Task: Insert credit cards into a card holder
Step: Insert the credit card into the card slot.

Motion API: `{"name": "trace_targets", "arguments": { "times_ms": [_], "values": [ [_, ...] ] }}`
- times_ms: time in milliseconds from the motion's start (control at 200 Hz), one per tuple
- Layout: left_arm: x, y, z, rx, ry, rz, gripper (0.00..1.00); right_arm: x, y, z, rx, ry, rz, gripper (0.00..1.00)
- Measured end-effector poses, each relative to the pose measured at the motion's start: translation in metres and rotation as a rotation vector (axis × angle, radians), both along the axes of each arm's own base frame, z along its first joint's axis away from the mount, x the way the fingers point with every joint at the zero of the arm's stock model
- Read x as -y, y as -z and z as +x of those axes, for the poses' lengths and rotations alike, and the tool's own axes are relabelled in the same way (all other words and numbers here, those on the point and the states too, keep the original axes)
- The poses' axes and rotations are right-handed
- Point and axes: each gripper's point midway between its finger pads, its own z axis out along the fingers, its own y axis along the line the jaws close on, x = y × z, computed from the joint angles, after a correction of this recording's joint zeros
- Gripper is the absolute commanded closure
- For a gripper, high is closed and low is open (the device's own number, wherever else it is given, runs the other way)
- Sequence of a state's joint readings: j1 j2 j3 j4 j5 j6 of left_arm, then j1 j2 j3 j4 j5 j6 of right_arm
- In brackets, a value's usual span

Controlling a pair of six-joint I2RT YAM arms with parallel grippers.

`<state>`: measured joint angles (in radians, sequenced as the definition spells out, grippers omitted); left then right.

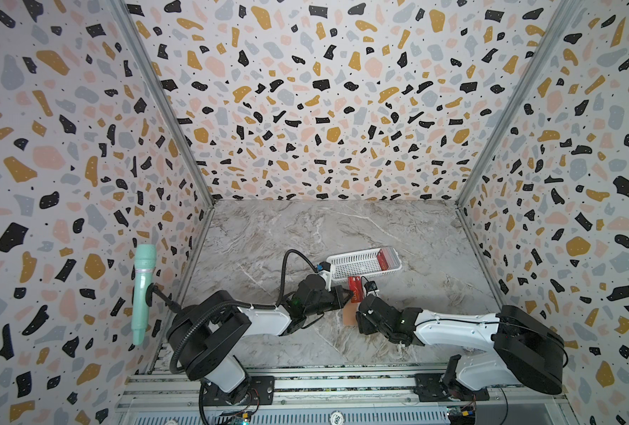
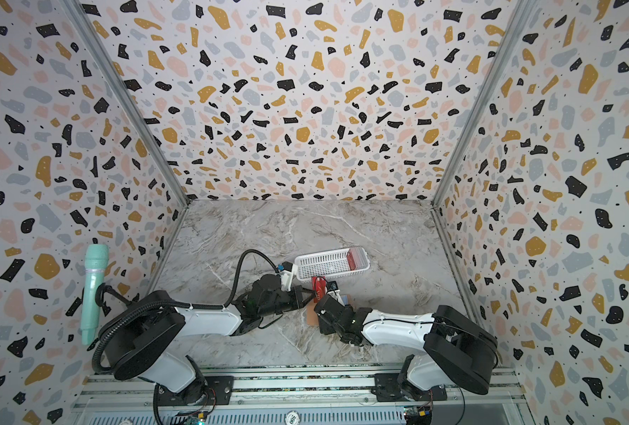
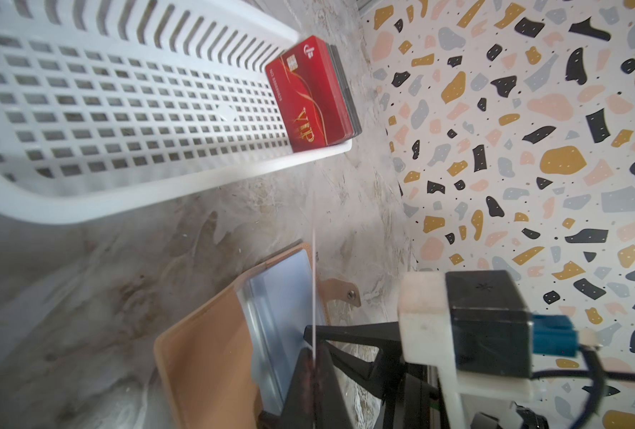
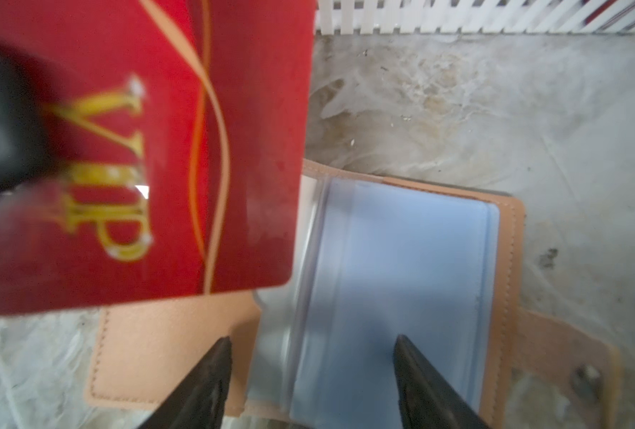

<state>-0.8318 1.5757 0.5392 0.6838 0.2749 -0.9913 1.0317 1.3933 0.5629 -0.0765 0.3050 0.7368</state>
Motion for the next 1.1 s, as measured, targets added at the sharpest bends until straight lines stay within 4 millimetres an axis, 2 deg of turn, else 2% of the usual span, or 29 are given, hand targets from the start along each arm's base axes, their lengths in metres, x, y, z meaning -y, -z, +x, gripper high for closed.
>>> {"name": "trace_targets", "arguments": {
  "times_ms": [210, 360, 456, 541, 586, 691, 796, 931, 1096],
  "values": [
    [0.004, 0.021, -0.010, -0.063, 0.013, 0.036, 1.00, 0.000, 0.000, -0.001, 0.008, 0.003, -0.016, 0.25],
    [0.005, 0.027, -0.011, -0.087, 0.005, 0.037, 1.00, 0.001, -0.003, -0.003, 0.004, -0.008, -0.010, 0.22],
    [0.006, 0.032, -0.013, -0.106, 0.000, 0.036, 1.00, -0.003, -0.015, -0.005, 0.015, -0.026, 0.030, 0.22],
    [0.006, 0.037, -0.014, -0.121, -0.002, 0.041, 1.00, -0.009, -0.034, -0.006, 0.038, -0.052, 0.094, 0.22],
    [0.006, 0.040, -0.016, -0.130, -0.003, 0.043, 1.00, -0.011, -0.045, -0.008, 0.050, -0.064, 0.130, 0.27],
    [0.006, 0.043, -0.018, -0.144, -0.004, 0.043, 1.00, -0.008, -0.061, -0.007, 0.062, -0.070, 0.200, 0.46],
    [0.008, 0.043, -0.019, -0.146, 0.000, 0.037, 1.00, 0.010, -0.065, 0.003, 0.057, -0.015, 0.244, 0.58],
    [0.010, 0.043, -0.022, -0.151, 0.004, 0.035, 1.00, 0.035, -0.053, 0.012, 0.019, 0.061, 0.251, 0.64],
    [0.010, 0.043, -0.025, -0.173, 0.001, 0.026, 1.00, 0.050, -0.029, 0.004, -0.053, 0.077, 0.213, 0.71]
  ]
}}
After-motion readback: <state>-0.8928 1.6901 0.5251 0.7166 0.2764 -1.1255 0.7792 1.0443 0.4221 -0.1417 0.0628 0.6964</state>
